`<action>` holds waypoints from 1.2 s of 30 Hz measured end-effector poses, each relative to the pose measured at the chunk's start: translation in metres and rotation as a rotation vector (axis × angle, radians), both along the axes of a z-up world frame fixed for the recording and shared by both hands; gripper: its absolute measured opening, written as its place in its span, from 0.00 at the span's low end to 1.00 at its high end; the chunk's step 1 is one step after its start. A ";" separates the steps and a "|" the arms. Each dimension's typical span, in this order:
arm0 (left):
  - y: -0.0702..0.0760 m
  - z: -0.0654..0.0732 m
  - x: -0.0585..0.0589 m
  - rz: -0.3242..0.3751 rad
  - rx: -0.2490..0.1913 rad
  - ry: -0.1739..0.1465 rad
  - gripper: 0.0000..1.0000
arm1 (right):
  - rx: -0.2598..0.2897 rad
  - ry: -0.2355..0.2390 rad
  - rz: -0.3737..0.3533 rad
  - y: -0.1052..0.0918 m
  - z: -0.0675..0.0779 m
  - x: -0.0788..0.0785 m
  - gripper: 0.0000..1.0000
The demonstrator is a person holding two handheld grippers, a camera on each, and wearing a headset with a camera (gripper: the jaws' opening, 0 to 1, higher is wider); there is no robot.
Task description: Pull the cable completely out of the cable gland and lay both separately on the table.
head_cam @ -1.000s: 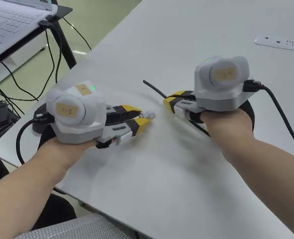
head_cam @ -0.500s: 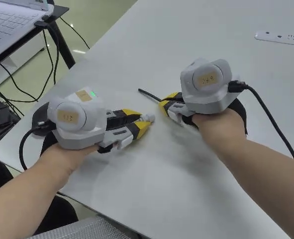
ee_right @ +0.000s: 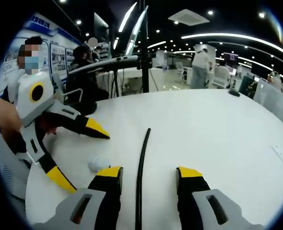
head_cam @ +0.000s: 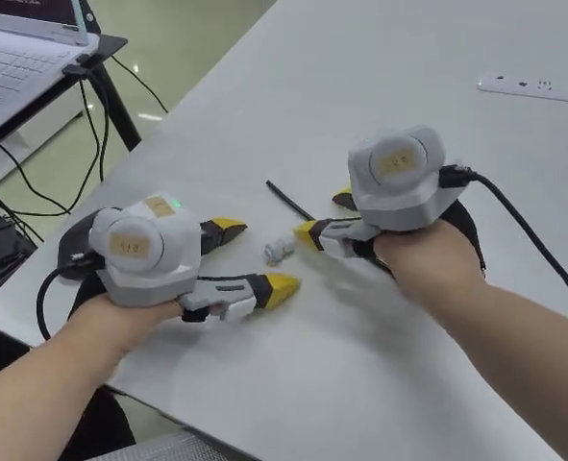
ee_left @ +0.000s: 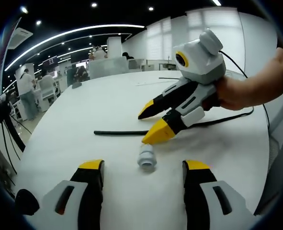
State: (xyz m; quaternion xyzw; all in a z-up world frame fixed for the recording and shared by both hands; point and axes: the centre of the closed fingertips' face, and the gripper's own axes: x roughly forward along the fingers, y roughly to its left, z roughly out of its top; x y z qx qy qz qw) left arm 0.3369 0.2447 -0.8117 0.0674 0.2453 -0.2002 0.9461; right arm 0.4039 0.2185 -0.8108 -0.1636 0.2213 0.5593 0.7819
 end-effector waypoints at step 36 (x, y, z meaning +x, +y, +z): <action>-0.103 0.093 -0.022 -0.076 -0.013 -0.058 0.99 | -0.036 0.106 -0.531 -0.326 0.055 -0.090 0.99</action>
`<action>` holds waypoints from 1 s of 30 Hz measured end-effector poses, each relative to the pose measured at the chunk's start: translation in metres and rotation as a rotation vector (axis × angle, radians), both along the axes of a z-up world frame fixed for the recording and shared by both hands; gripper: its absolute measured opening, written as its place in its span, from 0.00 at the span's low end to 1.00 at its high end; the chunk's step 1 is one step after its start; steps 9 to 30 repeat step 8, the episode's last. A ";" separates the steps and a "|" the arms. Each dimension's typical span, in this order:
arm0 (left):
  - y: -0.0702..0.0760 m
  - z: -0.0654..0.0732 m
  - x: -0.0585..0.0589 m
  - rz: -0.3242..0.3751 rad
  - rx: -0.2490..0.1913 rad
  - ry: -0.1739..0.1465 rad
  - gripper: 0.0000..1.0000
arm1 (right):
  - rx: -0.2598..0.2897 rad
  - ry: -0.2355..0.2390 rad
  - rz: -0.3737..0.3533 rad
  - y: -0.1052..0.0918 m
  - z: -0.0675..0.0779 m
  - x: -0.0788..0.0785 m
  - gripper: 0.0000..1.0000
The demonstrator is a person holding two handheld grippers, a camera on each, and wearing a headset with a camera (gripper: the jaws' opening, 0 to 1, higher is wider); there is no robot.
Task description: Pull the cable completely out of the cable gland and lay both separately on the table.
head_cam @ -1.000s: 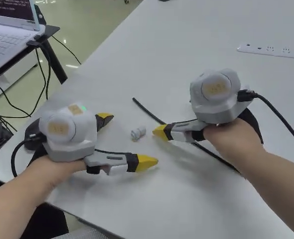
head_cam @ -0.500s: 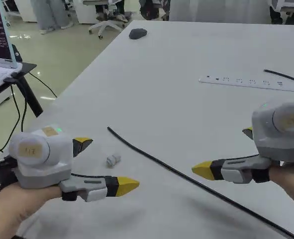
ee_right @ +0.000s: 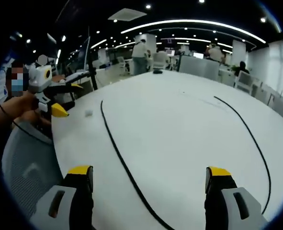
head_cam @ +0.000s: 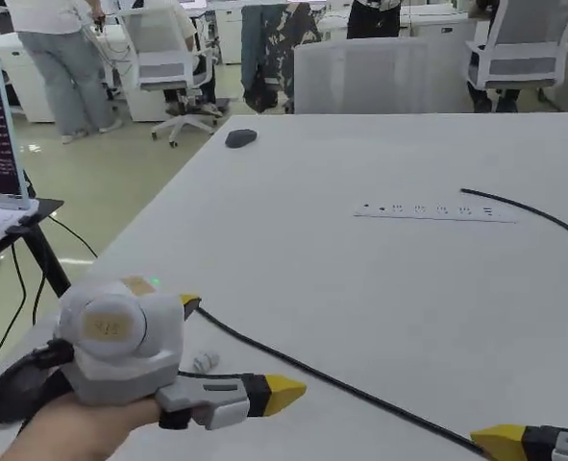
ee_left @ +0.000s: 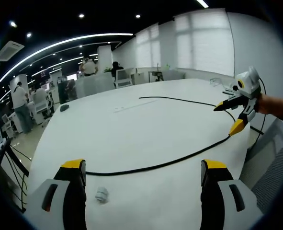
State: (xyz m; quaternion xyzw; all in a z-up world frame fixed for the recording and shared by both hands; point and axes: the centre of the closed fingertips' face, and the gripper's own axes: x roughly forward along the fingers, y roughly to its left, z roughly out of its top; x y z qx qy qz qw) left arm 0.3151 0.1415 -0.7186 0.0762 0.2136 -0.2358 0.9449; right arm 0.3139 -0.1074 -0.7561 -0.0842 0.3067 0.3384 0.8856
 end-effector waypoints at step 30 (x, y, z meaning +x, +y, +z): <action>-0.017 -0.001 -0.010 -0.035 0.011 0.022 0.99 | 0.033 -0.032 -0.025 -0.009 0.012 -0.003 0.97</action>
